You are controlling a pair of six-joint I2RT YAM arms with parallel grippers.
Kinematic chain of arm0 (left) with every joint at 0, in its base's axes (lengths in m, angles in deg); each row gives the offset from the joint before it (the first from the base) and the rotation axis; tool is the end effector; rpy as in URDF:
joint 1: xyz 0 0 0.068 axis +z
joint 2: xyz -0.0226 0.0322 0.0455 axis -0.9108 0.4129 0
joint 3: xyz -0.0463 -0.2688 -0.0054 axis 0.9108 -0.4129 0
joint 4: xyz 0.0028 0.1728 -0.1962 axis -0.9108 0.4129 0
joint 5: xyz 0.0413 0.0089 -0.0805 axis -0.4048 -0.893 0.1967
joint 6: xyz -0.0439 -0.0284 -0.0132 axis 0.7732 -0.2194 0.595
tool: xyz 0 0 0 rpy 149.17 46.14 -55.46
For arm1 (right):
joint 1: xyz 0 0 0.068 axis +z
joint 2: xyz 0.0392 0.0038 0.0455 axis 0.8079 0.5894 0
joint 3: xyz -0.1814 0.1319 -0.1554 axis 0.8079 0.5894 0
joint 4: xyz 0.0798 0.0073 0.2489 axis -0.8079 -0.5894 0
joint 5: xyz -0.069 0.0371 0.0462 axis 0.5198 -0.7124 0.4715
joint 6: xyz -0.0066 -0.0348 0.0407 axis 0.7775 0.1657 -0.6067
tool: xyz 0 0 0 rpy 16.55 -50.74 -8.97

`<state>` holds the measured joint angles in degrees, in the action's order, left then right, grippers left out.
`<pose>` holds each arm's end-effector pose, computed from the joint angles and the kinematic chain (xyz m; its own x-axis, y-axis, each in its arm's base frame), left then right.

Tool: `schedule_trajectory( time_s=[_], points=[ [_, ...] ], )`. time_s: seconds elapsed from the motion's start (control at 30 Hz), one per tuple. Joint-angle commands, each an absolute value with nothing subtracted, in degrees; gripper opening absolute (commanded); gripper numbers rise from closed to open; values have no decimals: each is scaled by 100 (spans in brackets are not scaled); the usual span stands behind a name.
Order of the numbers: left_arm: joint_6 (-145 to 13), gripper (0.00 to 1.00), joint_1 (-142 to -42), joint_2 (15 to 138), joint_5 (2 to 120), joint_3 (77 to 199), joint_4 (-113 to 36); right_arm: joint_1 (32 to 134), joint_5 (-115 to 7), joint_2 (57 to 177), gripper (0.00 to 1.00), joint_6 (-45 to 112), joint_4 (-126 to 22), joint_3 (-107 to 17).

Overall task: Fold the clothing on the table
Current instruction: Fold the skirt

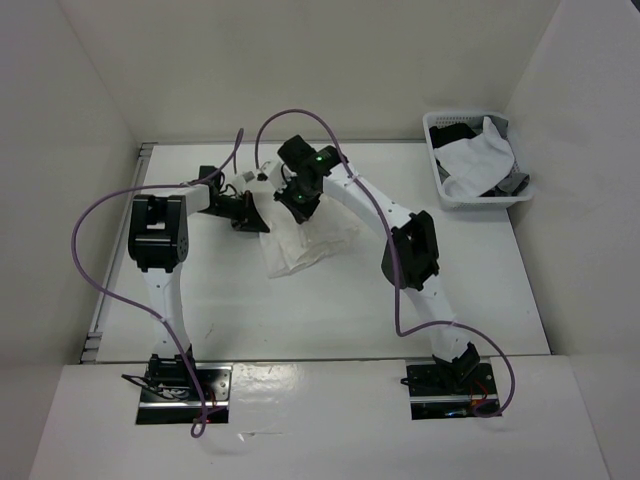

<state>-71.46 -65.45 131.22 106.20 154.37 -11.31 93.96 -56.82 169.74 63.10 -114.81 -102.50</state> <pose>0.4501 -0.0274 0.1100 -0.9493 -0.0698 -0.3065 0.2082 0.5907 -0.7795 0.3753 0.3240 0.2648 -0.3682 -0.8036 -0.4677 -0.9043 0.4264 -0.0207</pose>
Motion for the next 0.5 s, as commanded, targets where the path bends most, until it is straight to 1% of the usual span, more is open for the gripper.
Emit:
schedule_trajectory(
  time_s=[0.0, 0.47],
  points=[
    [-7126, 0, -6588, 13337, 10924, 15371, -1227, 9581, -5963, 17043, 0, 6231, -11588, -10622],
    [-7126, 0, -6588, 13337, 10924, 15424, -1227, 9897, -6332, 17342, 0, 6354, -11870, -10877]
  ],
)
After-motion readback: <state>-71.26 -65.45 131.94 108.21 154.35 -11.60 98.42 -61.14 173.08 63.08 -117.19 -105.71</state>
